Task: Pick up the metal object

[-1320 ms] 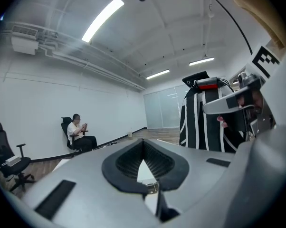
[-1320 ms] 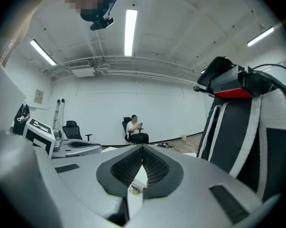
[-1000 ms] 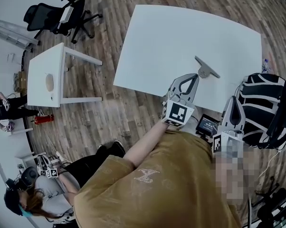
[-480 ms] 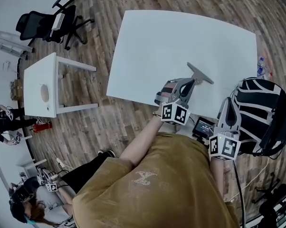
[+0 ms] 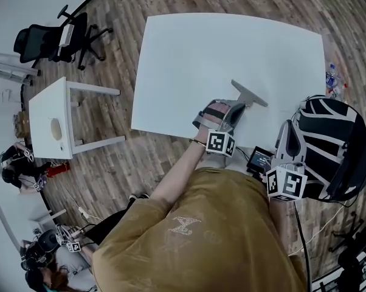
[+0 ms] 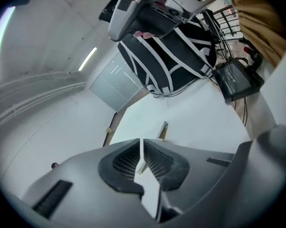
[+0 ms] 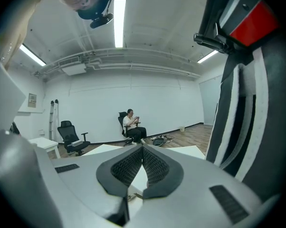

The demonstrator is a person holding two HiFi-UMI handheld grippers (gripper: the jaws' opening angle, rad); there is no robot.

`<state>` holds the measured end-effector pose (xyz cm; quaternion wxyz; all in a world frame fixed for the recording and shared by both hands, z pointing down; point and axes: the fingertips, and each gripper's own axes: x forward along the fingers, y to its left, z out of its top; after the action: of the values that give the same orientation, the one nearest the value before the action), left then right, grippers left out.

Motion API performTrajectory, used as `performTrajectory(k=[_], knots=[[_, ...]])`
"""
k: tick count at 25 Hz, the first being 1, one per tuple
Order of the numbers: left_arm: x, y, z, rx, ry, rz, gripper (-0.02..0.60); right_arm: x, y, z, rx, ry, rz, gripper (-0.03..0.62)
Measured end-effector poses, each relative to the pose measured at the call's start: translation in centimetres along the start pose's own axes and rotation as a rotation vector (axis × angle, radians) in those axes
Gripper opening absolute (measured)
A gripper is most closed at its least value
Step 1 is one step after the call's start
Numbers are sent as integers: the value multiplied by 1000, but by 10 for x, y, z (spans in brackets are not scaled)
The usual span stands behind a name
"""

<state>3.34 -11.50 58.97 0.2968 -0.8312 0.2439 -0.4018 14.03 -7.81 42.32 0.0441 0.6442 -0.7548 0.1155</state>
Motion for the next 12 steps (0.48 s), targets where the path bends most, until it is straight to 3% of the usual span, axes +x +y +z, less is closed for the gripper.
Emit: performTrajectory(k=[6, 12], knots=[[17, -16, -13, 70, 26, -55, 89, 9, -4, -5, 11, 20, 7, 8], [30, -31, -21, 181, 50, -99, 114, 18, -8, -7, 14, 36, 13, 8]])
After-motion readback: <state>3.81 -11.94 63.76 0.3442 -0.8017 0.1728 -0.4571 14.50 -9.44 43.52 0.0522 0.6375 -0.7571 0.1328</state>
